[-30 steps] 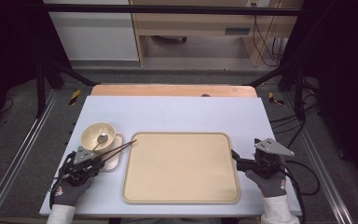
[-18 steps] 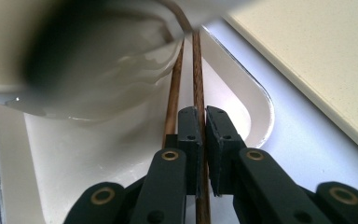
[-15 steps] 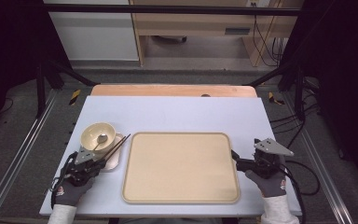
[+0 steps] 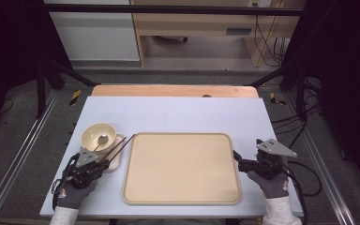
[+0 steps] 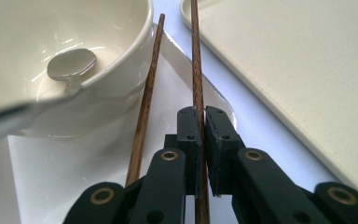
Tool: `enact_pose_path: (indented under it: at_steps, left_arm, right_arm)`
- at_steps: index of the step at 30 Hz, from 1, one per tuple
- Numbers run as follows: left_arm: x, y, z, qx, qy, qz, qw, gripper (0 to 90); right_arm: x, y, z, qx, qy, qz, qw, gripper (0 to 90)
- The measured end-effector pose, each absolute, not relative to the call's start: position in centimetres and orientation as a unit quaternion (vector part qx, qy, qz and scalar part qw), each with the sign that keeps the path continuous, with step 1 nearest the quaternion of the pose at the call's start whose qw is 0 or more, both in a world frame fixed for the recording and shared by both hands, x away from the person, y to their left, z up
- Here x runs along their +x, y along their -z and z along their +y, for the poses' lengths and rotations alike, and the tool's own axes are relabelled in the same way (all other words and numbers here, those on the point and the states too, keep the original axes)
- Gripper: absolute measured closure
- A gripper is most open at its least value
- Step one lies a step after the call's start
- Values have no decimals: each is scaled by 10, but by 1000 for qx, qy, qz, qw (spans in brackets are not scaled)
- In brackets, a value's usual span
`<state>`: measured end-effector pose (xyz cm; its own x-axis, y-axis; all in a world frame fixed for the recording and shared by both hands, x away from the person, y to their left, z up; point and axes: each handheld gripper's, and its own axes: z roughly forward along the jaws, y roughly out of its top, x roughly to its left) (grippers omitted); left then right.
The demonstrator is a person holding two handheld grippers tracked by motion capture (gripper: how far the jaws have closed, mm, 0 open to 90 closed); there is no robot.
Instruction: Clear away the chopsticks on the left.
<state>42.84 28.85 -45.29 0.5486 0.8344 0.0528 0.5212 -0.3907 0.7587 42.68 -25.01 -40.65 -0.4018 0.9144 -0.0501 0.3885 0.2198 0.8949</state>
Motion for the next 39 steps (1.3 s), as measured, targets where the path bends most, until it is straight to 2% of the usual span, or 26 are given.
enact_pose_path:
  at_steps: [10,18,21,28,39]
  left_arm:
    - [416,442,276,788,-218,430,382,848]
    - [408,436,268,790,-228,414,392,848]
    - [404,436,261,778,-220,431,400,848]
    - [399,430,251,779,-234,417,405,848]
    - [391,421,220,768,-248,405,430,847]
  right_arm:
    - [427,406,-251,453,-432,718,306,61]
    - [426,405,-252,456,-433,716,304,56]
    - [426,405,-252,455,-431,717,305,55]
    - [426,405,-253,455,-433,715,306,54]
    - [426,405,-252,455,-432,715,307,54]
